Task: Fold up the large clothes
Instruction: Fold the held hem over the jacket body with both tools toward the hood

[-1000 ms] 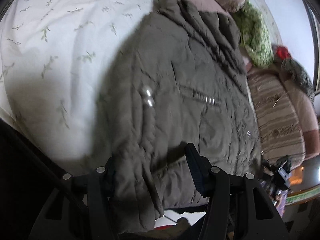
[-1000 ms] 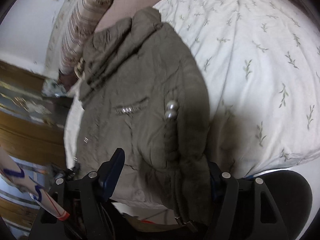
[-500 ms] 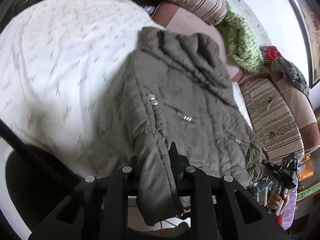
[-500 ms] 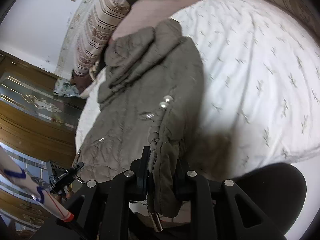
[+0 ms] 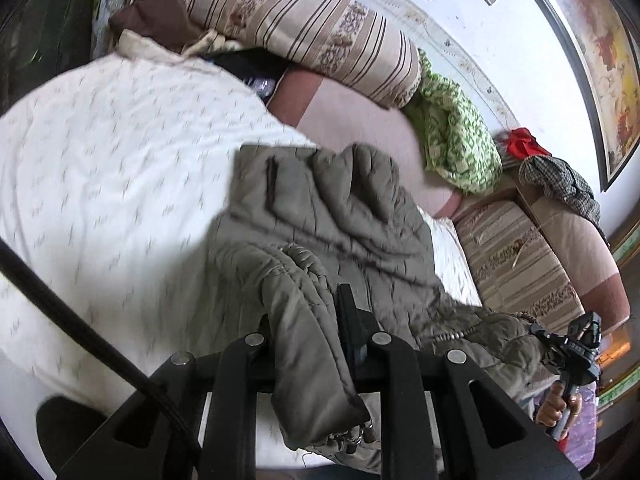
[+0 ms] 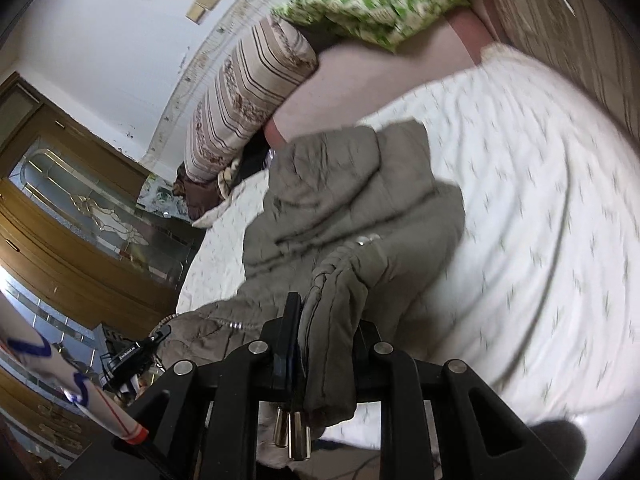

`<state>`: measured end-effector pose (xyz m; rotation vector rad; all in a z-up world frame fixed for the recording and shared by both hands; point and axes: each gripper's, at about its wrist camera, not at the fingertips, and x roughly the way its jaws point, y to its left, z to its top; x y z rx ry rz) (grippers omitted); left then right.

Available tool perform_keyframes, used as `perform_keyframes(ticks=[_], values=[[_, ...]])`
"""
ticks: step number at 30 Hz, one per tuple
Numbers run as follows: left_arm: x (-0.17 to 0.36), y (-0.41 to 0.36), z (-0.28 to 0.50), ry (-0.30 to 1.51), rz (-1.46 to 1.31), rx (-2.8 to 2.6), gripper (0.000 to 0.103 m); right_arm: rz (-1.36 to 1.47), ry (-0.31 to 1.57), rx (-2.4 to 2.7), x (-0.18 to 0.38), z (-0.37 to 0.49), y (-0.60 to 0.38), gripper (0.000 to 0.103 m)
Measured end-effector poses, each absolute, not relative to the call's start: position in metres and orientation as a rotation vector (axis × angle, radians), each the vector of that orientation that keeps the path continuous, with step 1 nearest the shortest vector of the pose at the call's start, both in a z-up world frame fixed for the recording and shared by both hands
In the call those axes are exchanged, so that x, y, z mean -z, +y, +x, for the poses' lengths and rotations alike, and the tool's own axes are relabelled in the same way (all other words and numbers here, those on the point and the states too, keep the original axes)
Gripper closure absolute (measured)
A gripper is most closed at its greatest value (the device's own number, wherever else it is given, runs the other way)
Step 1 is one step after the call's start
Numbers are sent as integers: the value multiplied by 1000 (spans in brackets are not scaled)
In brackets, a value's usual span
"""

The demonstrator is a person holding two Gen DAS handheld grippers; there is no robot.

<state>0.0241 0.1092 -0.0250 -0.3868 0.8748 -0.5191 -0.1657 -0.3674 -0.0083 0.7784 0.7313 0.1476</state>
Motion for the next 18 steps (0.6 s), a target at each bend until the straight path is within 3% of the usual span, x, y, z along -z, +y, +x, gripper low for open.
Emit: perform_keyframes(ticks=[11,18], values=[[-13,68,129,847,-331,436,84,787,708,-110,-29,-65,-403,83],[-8,34,229,901,-311,333,84,848,740,-18,-20,33,-442,83]])
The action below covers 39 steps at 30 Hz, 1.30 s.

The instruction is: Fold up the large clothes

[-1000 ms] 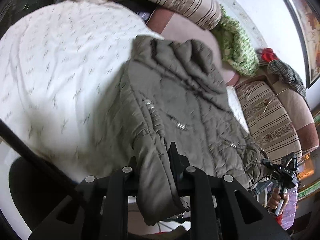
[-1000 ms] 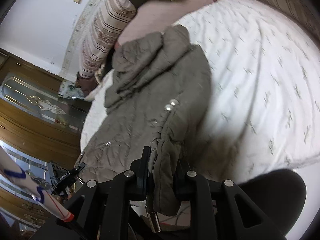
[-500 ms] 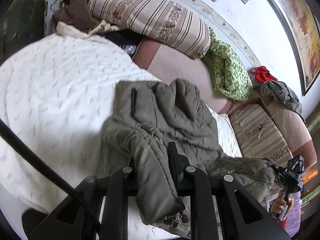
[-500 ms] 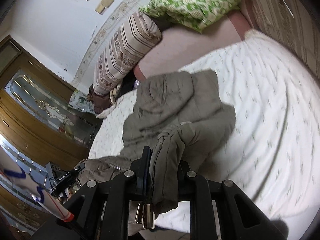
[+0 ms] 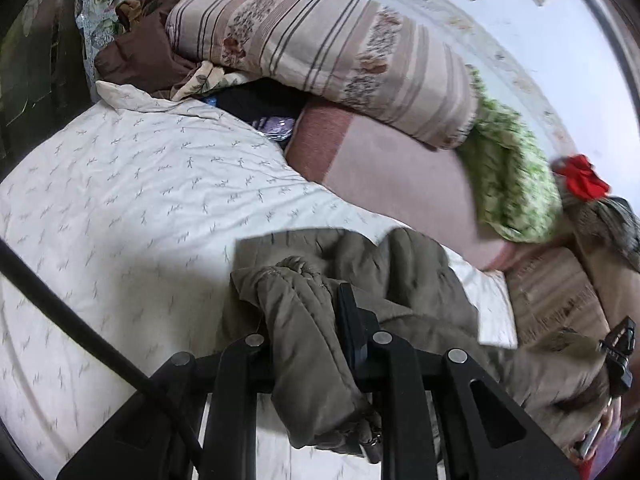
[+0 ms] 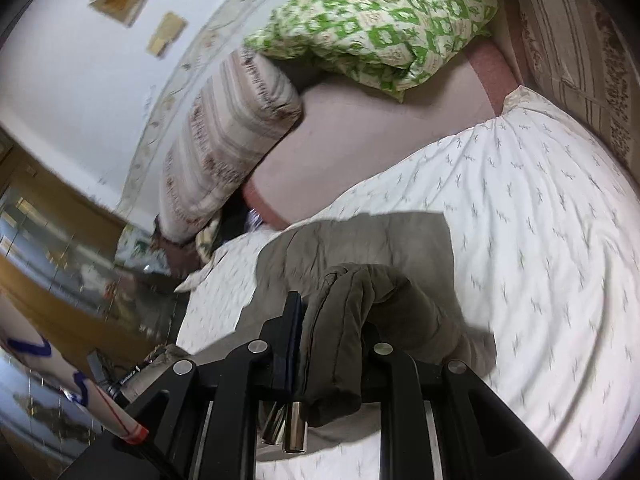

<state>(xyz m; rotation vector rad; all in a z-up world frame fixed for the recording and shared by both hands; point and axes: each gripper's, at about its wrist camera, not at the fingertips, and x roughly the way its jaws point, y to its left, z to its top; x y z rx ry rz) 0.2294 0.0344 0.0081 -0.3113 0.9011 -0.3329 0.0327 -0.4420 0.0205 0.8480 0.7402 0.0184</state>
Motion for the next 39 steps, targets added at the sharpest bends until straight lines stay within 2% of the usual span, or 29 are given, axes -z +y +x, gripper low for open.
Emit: perform_keyframes(ticks=[10,18,21,22,24,26,28,30,36,37,39], values=[[55,-11,362,1033,-247,204,84,893,827,115,49,148,-486,81],[110,-35,409,1100,-194,175,82,996,868,190,121,191,-498,80],[114,-34,410,1104,-198,198,82,1021,855,197,128,195,-498,79],[112,-33,409,1100,-204,205,82,1024,844,193,126,194,-498,77],[103,-27,403,1081,-234,236,79,1033,799,173,115,188,-499,66],[90,-21,399,1061,-274,277,76,1028,737,158,99,179,-501,30],[73,-14,394,1034,-336,329,69,986,639,183,76,165,-500,3],[58,-8,390,1017,-403,350,61,934,603,200,56,158,-496,3],[19,-4,370,973,-478,413,49,722,674,173,16,156,-451,3],[15,-3,367,968,-483,419,48,687,681,163,13,156,-441,4],[6,1,358,952,-494,428,47,619,701,141,6,156,-414,15]])
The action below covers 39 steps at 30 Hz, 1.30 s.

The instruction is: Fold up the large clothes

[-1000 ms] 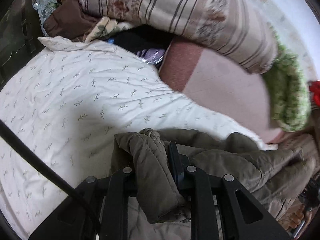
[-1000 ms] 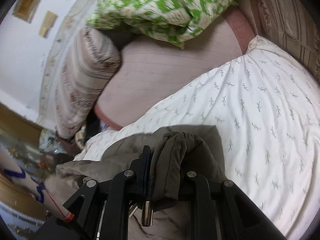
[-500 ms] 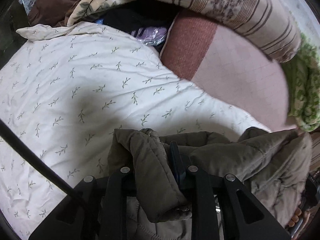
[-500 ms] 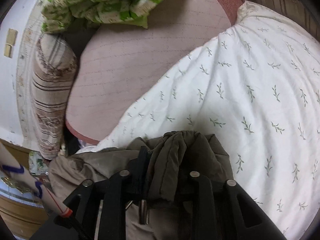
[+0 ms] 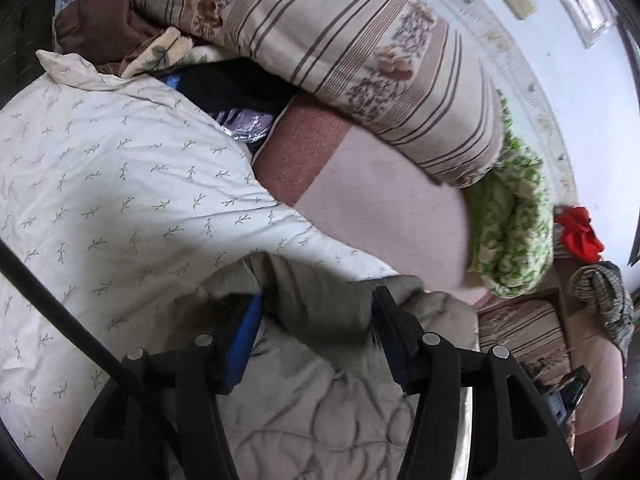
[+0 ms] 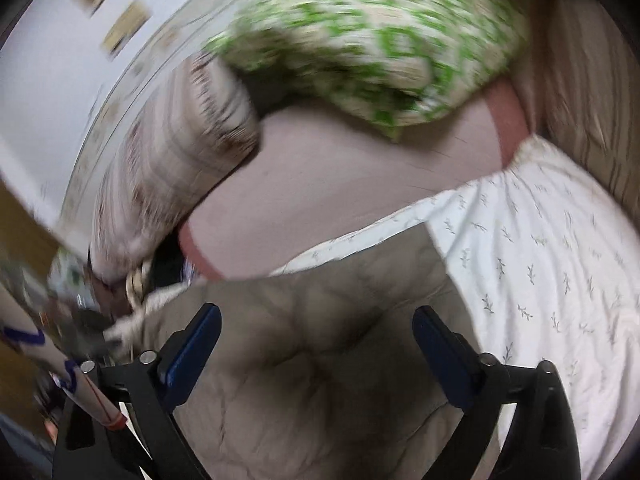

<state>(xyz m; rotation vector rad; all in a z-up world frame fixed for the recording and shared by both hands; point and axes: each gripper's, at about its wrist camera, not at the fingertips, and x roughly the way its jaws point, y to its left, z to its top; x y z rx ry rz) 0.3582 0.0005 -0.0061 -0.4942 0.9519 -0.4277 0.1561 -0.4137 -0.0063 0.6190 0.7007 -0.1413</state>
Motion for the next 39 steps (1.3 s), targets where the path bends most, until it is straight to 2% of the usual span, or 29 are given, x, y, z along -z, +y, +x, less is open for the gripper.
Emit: perform_keyframes(ticks=[1,2,7,8,12,17,22,27,30,34,39], values=[[1,4,353,935,-491,434,47,600,719,120,7,159,-400,24],[-4,7,349,920,-484,434,47,588,735,96,8,161,-390,29],[-20,18,322,888,-448,428,44,462,816,5,23,186,-324,30],[-19,18,311,878,-412,418,40,437,828,6,29,196,-315,30],[9,18,268,862,-260,329,38,325,859,112,59,242,-293,30],[56,20,239,847,-155,308,38,345,913,241,117,306,-305,15],[81,5,253,836,-85,305,38,257,891,324,147,349,-306,10],[78,-14,261,842,-68,242,37,298,866,333,152,349,-316,10],[67,-34,264,867,-67,299,37,290,909,309,126,333,-313,12],[56,-76,269,819,59,303,34,303,806,266,85,281,-327,14],[94,-133,317,875,241,240,34,272,878,357,118,261,-365,14]])
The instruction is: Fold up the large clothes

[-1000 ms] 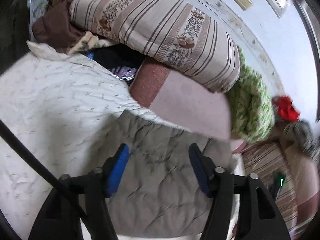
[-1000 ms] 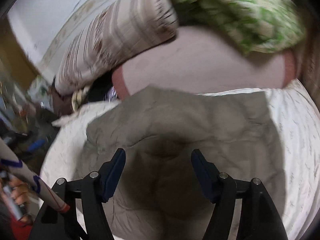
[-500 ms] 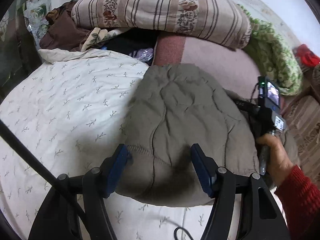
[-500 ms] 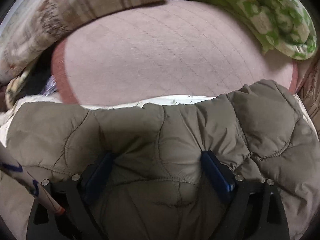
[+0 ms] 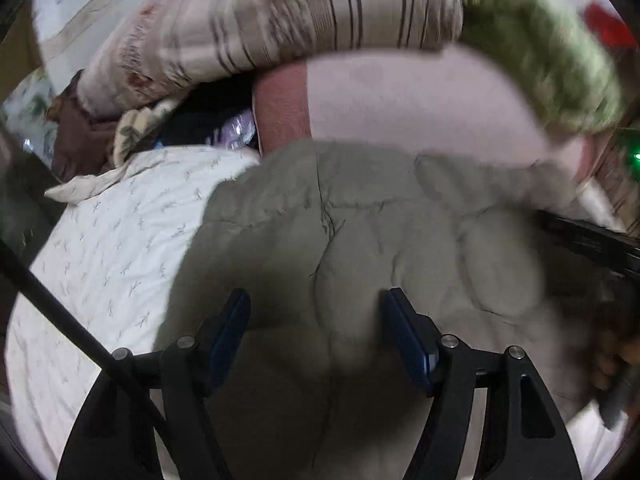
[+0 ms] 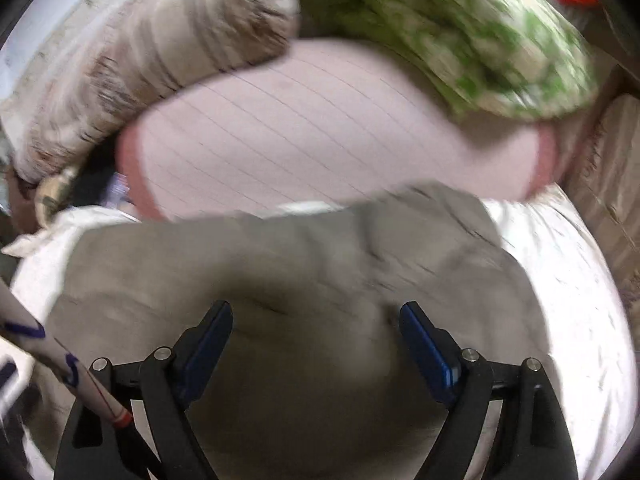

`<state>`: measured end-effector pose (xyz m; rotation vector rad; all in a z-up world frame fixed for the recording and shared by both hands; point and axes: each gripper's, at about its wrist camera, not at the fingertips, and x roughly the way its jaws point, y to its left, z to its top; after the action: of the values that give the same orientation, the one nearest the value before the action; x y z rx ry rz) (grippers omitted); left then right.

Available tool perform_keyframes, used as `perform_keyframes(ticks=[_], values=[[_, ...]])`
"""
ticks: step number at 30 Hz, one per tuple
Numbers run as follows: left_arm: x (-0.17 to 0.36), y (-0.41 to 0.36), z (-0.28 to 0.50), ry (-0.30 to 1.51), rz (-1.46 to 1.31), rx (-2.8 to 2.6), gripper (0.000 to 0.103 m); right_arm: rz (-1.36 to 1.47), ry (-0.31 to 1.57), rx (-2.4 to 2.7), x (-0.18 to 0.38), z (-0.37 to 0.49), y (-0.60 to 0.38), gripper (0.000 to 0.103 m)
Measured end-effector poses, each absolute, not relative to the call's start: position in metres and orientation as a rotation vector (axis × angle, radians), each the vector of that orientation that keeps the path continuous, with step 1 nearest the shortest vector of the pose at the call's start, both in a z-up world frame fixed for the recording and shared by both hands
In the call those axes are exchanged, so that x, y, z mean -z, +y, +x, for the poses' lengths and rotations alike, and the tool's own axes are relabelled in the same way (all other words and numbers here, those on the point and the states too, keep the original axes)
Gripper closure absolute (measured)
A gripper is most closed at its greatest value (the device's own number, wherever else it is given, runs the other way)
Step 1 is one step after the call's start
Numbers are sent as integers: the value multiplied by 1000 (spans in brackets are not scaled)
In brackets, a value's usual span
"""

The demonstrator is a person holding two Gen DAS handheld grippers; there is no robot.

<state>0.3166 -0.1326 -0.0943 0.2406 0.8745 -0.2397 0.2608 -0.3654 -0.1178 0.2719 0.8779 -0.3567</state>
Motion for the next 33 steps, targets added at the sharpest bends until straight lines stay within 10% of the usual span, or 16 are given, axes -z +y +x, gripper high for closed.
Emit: perform_keyframes(ticks=[16,25,33], values=[[123,-129,365,877,112,258,14,362,808,395,160,266,-389,8],[29,-47,237,650,103,172,16,218,756,244,77,190,-319,13],[18,15,132,502,-46,87,15,194,871,285,141,190,-268,6]])
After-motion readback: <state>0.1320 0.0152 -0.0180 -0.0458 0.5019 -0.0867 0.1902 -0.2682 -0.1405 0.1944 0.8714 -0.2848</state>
